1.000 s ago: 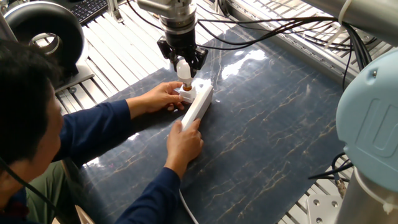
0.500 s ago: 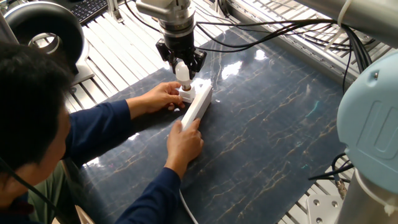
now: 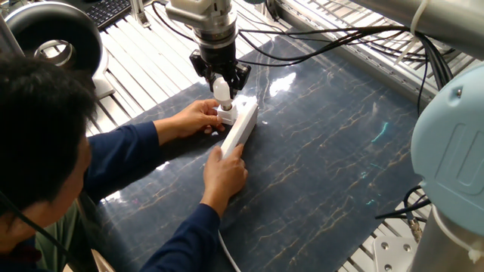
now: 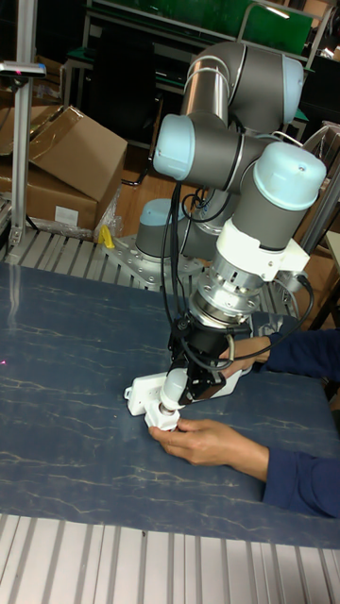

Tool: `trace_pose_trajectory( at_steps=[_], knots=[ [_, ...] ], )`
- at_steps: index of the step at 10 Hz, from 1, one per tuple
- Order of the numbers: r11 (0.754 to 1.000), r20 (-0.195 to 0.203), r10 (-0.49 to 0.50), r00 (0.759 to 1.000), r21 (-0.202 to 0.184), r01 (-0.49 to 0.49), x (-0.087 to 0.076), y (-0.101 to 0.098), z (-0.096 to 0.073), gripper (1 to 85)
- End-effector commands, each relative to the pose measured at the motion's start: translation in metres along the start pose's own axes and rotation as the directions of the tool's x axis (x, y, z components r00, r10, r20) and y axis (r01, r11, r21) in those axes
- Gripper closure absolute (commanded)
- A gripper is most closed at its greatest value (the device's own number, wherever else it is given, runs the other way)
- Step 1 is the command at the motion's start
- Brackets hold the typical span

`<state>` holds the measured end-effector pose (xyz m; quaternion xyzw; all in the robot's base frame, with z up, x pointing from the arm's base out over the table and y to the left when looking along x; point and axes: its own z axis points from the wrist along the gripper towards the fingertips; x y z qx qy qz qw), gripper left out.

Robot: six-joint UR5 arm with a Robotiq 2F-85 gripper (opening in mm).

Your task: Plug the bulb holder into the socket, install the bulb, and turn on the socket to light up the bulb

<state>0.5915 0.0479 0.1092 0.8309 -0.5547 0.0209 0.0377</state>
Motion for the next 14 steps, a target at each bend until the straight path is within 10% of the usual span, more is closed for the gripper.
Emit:
trace_pose_trajectory(
  at_steps=[1, 14],
  knots=[
    [1.0, 0.012, -0.001, 1.0, 0.009, 0.001, -0.0015, 0.0, 0.0037, 84.3],
    [1.0, 0.019, 0.003, 1.0, -0.008, -0.003, -0.0025, 0.0037, 0.0057, 84.3]
  ],
)
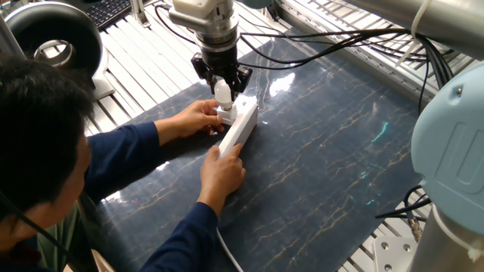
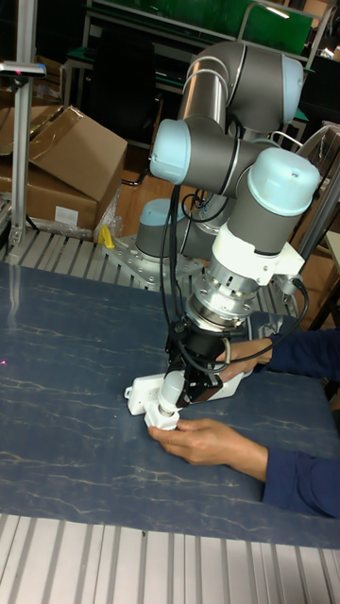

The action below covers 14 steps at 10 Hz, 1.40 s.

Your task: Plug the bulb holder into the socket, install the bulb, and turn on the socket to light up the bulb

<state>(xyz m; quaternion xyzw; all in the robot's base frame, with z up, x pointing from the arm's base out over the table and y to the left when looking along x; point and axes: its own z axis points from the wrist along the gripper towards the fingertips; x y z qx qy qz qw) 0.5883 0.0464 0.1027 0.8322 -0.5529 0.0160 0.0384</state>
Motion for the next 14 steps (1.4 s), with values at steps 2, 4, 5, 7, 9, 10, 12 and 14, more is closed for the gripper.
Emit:
trace_pose_trajectory(
  at_steps=[2, 4, 5, 7, 9, 10, 12, 14],
  knots=[
    [1.0, 0.012, 0.016, 1.0, -0.006, -0.016, -0.002, 0.002, -0.001, 84.3],
    [0.999, 0.013, 0.032, 0.999, -0.011, -0.032, -0.003, 0.002, -0.002, 84.3],
    [0.999, 0.014, 0.046, 0.999, -0.016, -0.046, -0.004, 0.003, -0.002, 84.3],
    [0.997, 0.019, 0.075, 0.997, -0.021, -0.075, -0.005, 0.004, -0.002, 84.3],
    [0.994, 0.031, 0.109, 0.994, -0.027, -0.108, -0.008, 0.006, -0.002, 84.3],
    [0.991, 0.034, 0.128, 0.991, -0.029, -0.127, -0.009, 0.006, -0.002, 84.3],
    [0.985, 0.038, 0.172, 0.984, -0.039, -0.171, -0.011, 0.009, -0.002, 84.3],
    [0.976, 0.049, 0.217, 0.975, -0.046, -0.215, -0.014, 0.01, -0.002, 84.3]
  ],
)
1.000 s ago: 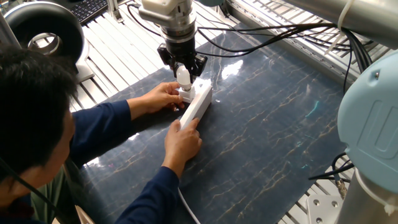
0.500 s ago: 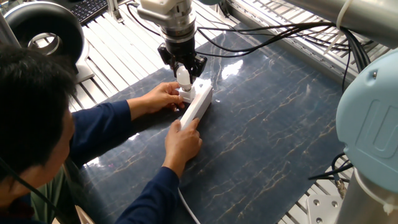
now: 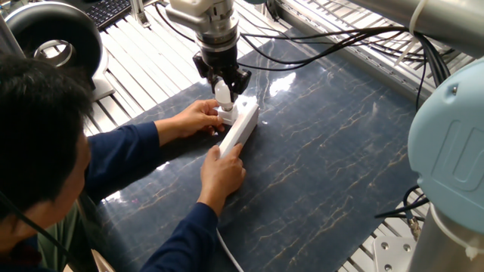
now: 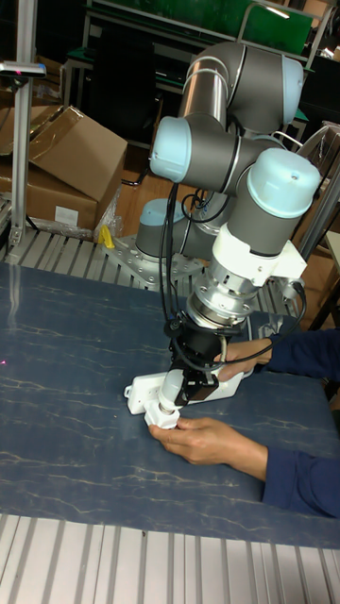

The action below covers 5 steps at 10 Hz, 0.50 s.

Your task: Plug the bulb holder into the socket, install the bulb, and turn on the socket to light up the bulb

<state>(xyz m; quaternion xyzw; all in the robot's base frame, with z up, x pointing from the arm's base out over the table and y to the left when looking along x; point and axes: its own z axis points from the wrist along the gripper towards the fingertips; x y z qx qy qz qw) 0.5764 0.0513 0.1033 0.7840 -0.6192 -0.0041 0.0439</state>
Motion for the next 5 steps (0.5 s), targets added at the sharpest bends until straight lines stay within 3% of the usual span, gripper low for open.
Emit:
trace_pose_trajectory(
  at_steps=[1, 5],
  knots=[
    [0.997, 0.023, 0.079, 0.997, -0.01, -0.078, -0.0051, 0.0028, -0.0013, 84.3],
    [0.984, 0.028, 0.176, 0.984, -0.035, -0.175, -0.0096, 0.0101, -0.0009, 84.3]
  ],
)
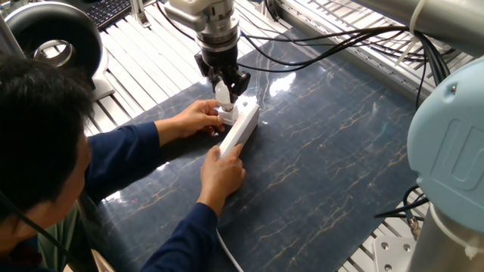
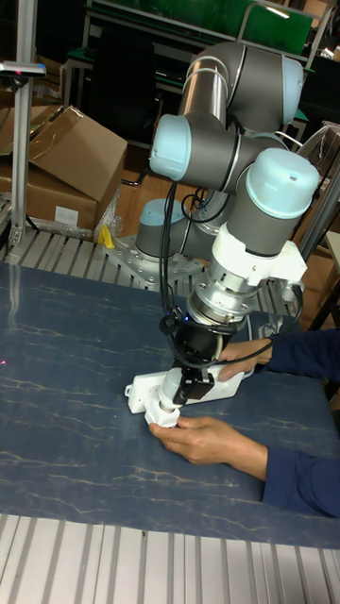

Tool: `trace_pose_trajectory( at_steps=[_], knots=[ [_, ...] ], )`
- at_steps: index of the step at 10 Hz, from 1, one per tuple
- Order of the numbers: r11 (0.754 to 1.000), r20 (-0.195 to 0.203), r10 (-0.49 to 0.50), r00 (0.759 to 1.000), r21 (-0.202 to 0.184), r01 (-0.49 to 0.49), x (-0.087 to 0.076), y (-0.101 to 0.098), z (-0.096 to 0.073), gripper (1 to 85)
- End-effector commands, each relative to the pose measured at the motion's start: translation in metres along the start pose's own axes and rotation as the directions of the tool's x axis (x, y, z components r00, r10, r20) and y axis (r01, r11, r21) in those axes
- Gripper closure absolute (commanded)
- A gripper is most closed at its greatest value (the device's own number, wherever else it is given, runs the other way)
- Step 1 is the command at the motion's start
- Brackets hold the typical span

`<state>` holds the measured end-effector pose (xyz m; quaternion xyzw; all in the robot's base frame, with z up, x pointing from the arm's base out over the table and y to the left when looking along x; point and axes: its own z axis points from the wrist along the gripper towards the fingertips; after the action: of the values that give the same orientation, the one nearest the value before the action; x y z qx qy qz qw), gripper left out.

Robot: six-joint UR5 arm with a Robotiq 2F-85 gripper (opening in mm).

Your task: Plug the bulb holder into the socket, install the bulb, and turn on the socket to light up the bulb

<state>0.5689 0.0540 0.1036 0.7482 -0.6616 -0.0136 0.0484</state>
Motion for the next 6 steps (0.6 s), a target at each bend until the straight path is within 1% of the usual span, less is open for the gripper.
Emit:
trace_pose_trajectory(
  at_steps=[1, 3, 6],
  knots=[
    [0.997, 0.016, 0.081, 0.997, -0.017, -0.081, -0.0046, 0.0058, -0.0008, 84.3],
    [0.994, 0.025, 0.109, 0.994, -0.024, -0.109, -0.0058, 0.0076, 0.0003, 84.3],
    [0.988, 0.024, 0.151, 0.988, -0.032, -0.15, -0.0049, 0.0099, 0.0013, 84.3]
  ],
)
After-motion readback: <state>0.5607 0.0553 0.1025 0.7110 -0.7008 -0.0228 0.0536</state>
